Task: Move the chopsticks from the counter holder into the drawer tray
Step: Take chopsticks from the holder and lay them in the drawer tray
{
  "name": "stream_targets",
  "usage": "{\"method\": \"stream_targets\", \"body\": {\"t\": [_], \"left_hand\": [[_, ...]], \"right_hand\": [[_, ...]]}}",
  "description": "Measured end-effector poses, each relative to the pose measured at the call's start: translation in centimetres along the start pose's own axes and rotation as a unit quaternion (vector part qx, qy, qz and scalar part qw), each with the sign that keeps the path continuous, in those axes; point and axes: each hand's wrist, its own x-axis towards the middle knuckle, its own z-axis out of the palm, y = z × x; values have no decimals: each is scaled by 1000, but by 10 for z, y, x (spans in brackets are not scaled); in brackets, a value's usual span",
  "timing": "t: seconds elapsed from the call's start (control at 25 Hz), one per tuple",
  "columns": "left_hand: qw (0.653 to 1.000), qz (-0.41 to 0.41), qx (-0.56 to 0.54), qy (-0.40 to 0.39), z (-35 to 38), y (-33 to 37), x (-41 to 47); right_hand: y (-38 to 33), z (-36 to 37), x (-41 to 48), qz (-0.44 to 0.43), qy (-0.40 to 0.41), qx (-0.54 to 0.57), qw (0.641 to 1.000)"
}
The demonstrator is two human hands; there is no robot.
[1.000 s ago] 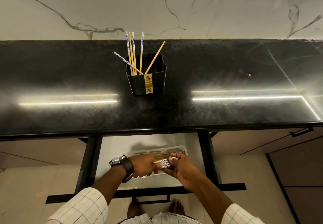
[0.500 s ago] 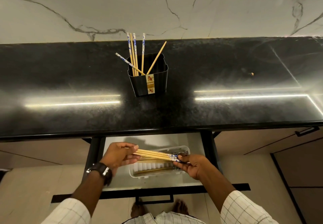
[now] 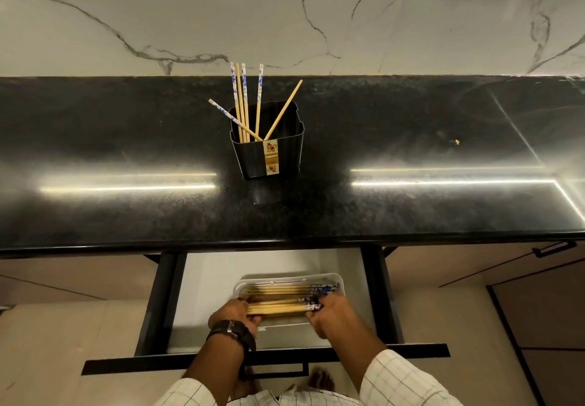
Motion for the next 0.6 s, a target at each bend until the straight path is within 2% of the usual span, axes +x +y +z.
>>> {"method": "stream_targets", "body": {"t": [0.04, 0.08, 0.12, 0.16, 0.28, 0.44, 0.6], "left_hand": [[1000, -7, -1, 2, 0, 0, 1], [1000, -16, -2, 0, 1, 0, 1], [1000, -23, -9, -3, 3, 1, 0], [999, -30, -16, -4, 4, 0, -2], [998, -54, -32, -24, 8, 0, -9], [995, -80, -40, -52, 14, 6, -24], [994, -75, -44, -68, 16, 14, -43]], "right_hand": [[2, 2, 2, 31, -18, 60, 998], [3, 4, 8, 23, -32, 57, 998], [3, 3, 10, -1, -7, 49, 999], [4, 4, 7, 9, -12, 51, 999], [-10, 11, -1, 34, 71, -32, 996], [-13, 9, -11, 54, 17, -34, 998], [-19, 9, -30, 19, -27, -60, 998]]}}
